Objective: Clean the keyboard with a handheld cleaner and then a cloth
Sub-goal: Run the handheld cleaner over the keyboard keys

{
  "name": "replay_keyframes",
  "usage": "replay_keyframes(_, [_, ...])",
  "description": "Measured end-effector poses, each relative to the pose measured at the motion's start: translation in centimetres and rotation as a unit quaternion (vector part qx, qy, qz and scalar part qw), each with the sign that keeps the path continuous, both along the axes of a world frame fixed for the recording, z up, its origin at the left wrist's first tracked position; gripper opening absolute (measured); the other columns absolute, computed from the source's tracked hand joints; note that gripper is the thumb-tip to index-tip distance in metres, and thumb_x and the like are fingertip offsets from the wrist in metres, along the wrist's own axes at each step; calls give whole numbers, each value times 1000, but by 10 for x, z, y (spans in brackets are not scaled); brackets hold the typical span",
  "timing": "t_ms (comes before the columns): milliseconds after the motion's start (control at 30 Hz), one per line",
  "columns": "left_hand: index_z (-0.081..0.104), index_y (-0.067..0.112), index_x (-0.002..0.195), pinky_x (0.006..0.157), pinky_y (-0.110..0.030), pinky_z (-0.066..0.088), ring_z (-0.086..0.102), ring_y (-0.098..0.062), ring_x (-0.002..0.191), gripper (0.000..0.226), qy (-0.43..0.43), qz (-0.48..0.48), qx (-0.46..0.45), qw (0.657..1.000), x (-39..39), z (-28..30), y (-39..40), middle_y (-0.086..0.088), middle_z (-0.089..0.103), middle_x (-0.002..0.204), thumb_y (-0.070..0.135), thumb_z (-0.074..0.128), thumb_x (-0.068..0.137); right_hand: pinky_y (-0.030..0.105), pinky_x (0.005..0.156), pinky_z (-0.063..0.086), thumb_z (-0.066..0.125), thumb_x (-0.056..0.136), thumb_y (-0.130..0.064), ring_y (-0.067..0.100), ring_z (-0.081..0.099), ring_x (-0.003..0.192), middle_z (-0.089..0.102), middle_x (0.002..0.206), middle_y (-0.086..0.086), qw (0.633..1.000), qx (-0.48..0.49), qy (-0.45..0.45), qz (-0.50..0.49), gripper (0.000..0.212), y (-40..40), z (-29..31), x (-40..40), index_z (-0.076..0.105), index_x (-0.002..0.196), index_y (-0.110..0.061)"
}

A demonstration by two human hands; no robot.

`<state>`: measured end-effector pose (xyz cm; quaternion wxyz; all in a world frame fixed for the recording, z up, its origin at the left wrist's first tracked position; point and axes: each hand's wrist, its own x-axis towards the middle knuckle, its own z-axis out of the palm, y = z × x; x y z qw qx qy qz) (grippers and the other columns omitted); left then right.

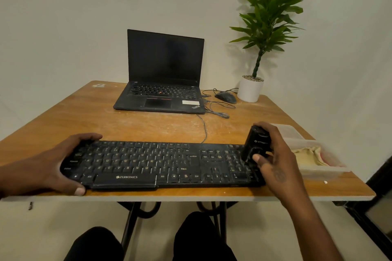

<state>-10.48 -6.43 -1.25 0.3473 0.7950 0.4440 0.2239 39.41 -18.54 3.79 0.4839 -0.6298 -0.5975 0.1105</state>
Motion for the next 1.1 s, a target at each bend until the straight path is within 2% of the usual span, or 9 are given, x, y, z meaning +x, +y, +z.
replay_keyframes(200, [35,65,147,112,-56,48,55,-19,137,131,21,9,0,1000,-2,-8,7,11,51,154,86,90,30,7,74,49,57,83,18,-9,59,105,61,113,-28,998,14,46,38,79,-18,-3,6,49,129,-46])
replay_keyframes(267, [37,58,150,109,-55,49,58,-23,134,136,5,8,-21,1000,-5,-6,12,10,53,152,71,101,31,4,71,47,59,84,15,-15,57,101,60,108,-33,999,11,33,18,78,-6,-1,6,47,127,-50])
replay_keyframes(367, [40,49,153,104,-58,49,62,-33,128,134,-18,10,-58,998,-12,-7,21,2,57,148,37,111,39,21,76,53,60,84,9,-7,60,98,60,107,-26,1000,7,3,-9,80,16,1,6,43,127,-56])
replay_keyframes(467, [41,47,153,104,-59,48,61,-35,127,133,-25,13,-61,998,-15,-12,27,0,56,149,31,111,42,46,84,56,58,84,7,9,63,95,61,104,-17,1000,-9,-13,-20,79,36,6,2,40,132,-53])
replay_keyframes(667, [40,48,154,104,-65,44,59,-40,129,136,-57,4,-81,995,-17,-20,32,-5,56,150,24,112,41,40,80,57,59,83,5,8,62,94,65,108,-6,999,-13,-42,8,78,62,9,-12,39,134,-51])
replay_keyframes(767, [40,51,152,104,-63,46,61,-39,127,135,-53,-4,-68,996,-15,-17,30,-4,57,149,26,112,40,18,70,49,58,84,8,-1,60,96,64,115,-7,996,-27,-52,69,80,63,10,-24,39,133,-53])
replay_keyframes(833, [40,51,152,102,-59,50,64,-33,125,134,-43,-2,-61,997,-12,-13,25,1,58,147,33,112,40,23,73,54,58,85,9,3,62,96,63,114,-7,995,-32,-53,78,82,62,10,-22,40,132,-56])
replay_keyframes(933, [40,53,151,100,-54,52,65,-27,124,132,-40,3,-52,998,-8,-8,18,8,57,146,44,110,39,48,80,59,57,85,12,15,64,93,62,107,-6,998,-40,-51,27,87,57,11,-7,39,127,-61])
replay_keyframes(1100, [40,55,150,101,-55,51,63,-29,126,131,-43,1,-60,997,-7,-6,15,8,56,147,43,110,40,39,77,55,57,84,10,18,63,93,62,107,-2,994,-45,-98,-4,87,56,12,-15,35,133,-58])
